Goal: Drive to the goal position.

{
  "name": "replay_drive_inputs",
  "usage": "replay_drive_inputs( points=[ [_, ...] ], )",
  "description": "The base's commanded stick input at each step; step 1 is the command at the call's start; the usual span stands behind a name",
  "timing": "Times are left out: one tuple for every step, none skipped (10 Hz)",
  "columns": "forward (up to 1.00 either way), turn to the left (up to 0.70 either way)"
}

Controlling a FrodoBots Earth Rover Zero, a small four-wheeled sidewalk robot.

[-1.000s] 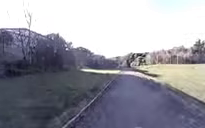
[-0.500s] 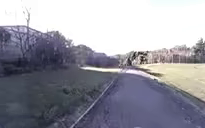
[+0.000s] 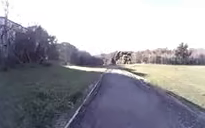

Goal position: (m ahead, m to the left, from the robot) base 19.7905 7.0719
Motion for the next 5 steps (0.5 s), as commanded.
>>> replay_drive_inputs(
  points=[
    [0.5, 0.0],
    [0.5, 0.0],
    [0.5, 0.0],
    [0.5, 0.0],
    [0.5, 0.0]
  ],
)
